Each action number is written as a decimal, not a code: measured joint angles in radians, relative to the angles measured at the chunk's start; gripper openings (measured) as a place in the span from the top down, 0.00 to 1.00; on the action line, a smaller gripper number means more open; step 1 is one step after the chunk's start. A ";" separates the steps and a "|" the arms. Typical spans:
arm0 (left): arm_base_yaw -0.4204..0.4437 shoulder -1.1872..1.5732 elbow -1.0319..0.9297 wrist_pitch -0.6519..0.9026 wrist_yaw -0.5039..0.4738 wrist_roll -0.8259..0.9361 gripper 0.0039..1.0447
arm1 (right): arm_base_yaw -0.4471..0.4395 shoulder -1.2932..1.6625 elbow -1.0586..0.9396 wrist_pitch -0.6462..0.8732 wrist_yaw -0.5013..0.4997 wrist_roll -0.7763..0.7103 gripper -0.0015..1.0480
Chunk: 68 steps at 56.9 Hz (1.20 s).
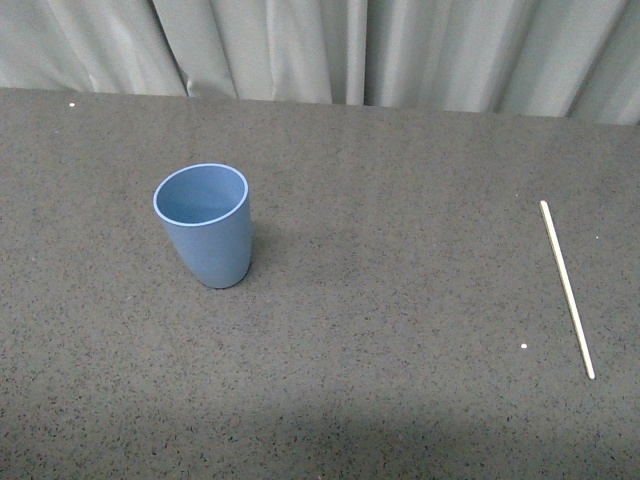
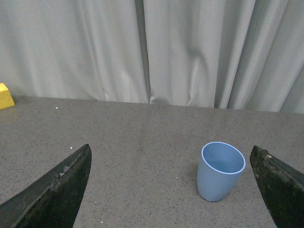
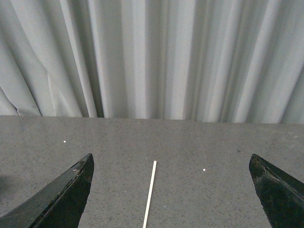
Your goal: Transfer chopsticks to blue cup
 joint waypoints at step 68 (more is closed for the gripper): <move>0.000 0.000 0.000 0.000 0.000 0.000 0.06 | 0.000 0.000 0.000 0.000 0.000 0.000 0.09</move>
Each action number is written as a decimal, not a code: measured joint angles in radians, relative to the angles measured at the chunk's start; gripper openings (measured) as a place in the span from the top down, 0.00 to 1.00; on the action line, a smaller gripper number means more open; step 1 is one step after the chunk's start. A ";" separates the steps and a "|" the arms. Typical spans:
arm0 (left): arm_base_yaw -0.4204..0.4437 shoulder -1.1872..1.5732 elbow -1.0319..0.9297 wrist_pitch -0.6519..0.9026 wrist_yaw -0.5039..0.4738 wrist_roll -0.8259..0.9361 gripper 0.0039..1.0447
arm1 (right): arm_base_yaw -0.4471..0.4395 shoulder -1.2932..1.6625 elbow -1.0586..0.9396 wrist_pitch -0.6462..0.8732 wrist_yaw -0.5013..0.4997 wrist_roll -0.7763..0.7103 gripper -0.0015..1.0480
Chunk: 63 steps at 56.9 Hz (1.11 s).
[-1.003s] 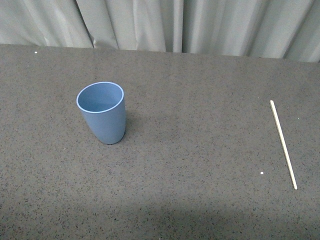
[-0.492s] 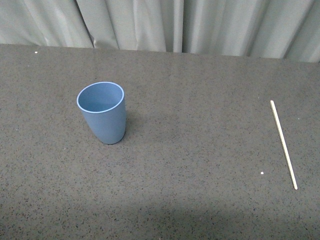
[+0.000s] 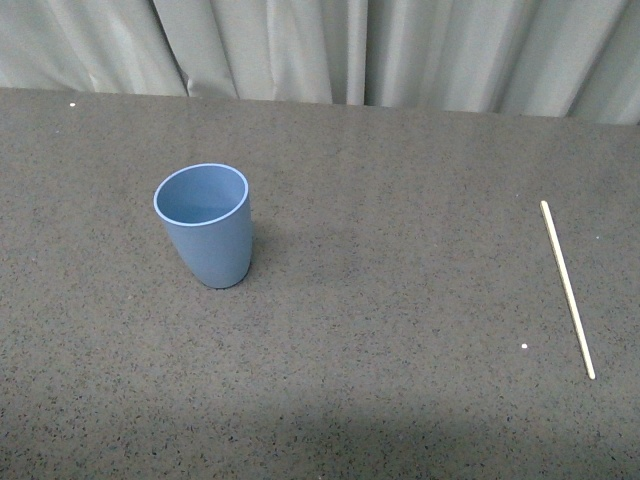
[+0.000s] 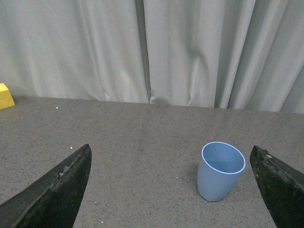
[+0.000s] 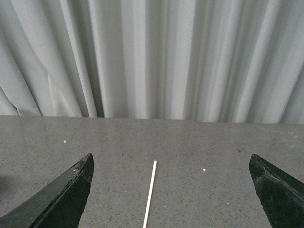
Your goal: Transfer chopsticks to blue cup
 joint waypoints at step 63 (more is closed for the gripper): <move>0.000 0.000 0.000 0.000 0.000 0.000 0.06 | 0.062 1.981 1.004 -0.159 0.020 0.127 0.09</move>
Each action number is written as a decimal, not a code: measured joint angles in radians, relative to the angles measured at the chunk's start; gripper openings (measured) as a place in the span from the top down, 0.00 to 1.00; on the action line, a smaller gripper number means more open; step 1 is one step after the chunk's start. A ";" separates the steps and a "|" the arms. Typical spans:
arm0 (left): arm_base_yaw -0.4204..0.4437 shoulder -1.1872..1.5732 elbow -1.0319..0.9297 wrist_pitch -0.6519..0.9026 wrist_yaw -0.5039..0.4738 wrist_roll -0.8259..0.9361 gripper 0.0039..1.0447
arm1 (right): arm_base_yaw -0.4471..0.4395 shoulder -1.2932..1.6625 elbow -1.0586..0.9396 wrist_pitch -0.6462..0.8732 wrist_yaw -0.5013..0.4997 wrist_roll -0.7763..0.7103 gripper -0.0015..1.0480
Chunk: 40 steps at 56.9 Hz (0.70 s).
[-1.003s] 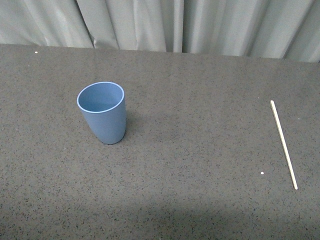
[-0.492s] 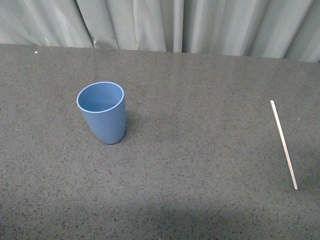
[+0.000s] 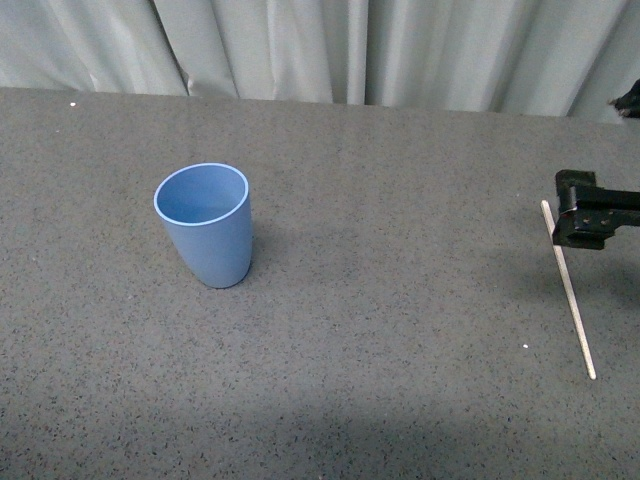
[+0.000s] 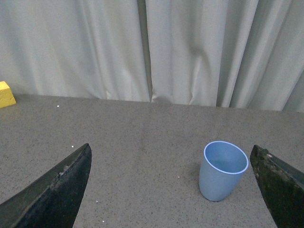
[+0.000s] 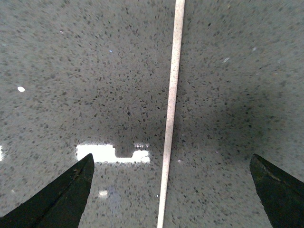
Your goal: Transfer chopsticks to blue cup
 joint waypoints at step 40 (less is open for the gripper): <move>0.000 0.000 0.000 0.000 0.000 0.000 0.06 | 0.012 0.211 0.162 -0.097 0.012 0.066 0.48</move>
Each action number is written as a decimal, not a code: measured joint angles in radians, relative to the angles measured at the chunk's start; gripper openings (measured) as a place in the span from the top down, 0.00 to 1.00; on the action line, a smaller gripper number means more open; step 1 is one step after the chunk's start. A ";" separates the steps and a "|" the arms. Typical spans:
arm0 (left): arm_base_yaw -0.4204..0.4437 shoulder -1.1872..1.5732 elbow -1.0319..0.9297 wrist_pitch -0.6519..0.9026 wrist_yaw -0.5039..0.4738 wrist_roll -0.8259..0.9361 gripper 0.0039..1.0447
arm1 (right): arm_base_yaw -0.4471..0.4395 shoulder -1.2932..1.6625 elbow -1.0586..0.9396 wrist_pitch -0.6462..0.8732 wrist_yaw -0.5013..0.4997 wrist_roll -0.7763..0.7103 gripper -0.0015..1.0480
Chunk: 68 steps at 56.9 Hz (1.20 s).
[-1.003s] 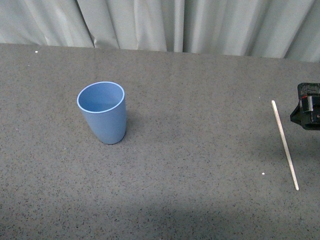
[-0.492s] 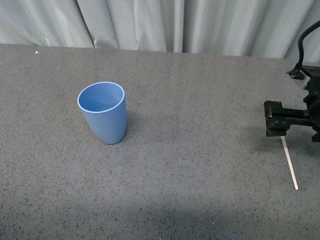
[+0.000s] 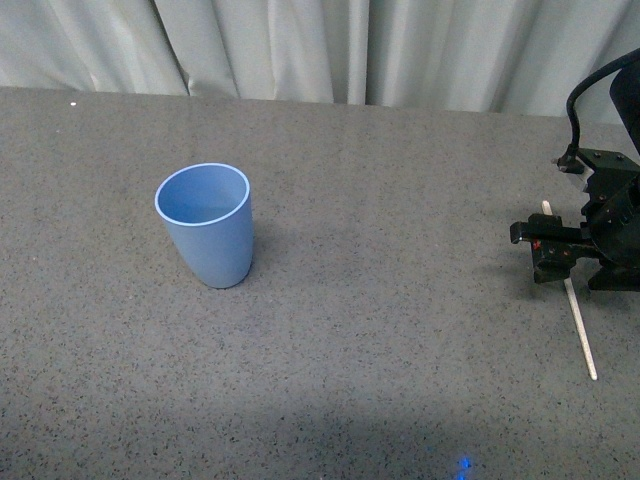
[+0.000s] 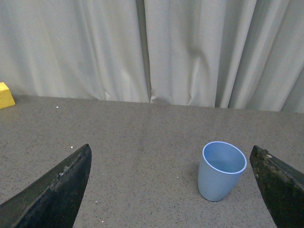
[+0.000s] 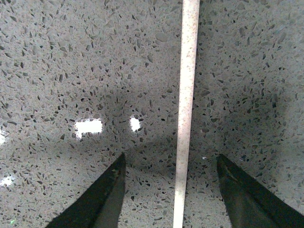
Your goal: Transfer chopsticks to blue cup
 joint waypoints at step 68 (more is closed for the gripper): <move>0.000 0.000 0.000 0.000 0.000 0.000 0.06 | 0.389 -0.199 -0.122 1.042 -0.474 -0.046 0.99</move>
